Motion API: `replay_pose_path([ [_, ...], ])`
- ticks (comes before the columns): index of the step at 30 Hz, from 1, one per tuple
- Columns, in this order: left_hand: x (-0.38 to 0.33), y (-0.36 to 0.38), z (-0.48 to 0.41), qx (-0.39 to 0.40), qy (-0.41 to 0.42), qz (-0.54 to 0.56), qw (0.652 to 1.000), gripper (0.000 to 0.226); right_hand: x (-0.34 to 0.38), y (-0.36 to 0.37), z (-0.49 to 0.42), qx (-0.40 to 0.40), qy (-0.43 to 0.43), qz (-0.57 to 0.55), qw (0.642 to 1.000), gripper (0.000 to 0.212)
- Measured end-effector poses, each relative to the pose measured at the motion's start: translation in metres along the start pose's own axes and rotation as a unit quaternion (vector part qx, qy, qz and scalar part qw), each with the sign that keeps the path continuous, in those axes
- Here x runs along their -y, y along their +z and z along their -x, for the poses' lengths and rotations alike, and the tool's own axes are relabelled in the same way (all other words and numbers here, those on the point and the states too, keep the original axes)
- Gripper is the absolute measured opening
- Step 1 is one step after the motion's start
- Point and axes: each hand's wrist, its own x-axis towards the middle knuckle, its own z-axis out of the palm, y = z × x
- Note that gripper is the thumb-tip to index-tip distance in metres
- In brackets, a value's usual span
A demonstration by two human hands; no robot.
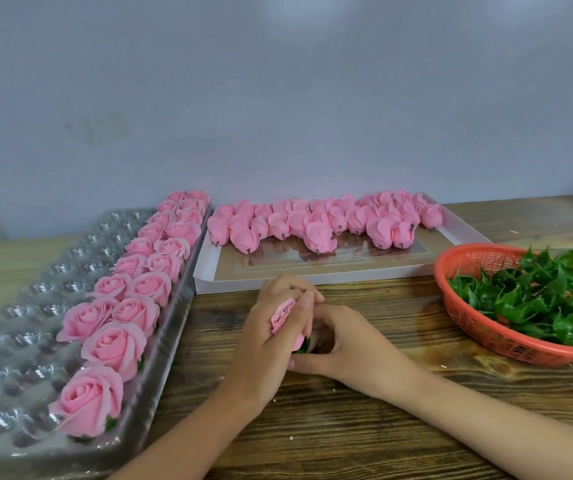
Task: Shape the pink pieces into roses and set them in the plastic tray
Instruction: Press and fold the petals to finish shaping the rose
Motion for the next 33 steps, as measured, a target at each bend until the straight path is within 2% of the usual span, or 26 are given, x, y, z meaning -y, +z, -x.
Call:
replay_pose_path([
  [2,0.002,0.000,-0.001,-0.006,-0.015,-0.017,1.000,0.036,0.000,0.000,0.000,0.005,0.003,-0.028,1.000,0.028],
  [5,0.004,0.000,-0.002,-0.028,-0.018,-0.028,0.999,0.035,0.000,0.000,0.000,0.014,0.011,-0.066,0.998,0.022],
  [10,0.006,0.001,-0.004,-0.059,-0.029,-0.007,0.998,0.038,-0.001,-0.002,-0.001,0.018,0.030,-0.105,0.994,0.027],
  [15,0.007,-0.001,-0.003,-0.073,-0.044,0.016,0.996,0.023,-0.002,-0.001,-0.001,0.008,0.056,-0.129,0.990,0.029],
  [18,0.010,-0.004,-0.004,-0.093,-0.047,0.038,0.994,0.028,-0.001,-0.001,0.000,0.005,0.065,-0.126,0.990,0.028],
  [29,0.012,-0.006,-0.005,-0.064,-0.058,0.064,0.994,0.034,0.000,-0.001,0.002,0.007,0.098,-0.161,0.982,0.032],
  [33,0.010,-0.004,-0.005,-0.061,-0.051,0.035,0.996,0.031,-0.002,-0.005,0.001,0.025,0.121,-0.230,0.965,0.032],
])
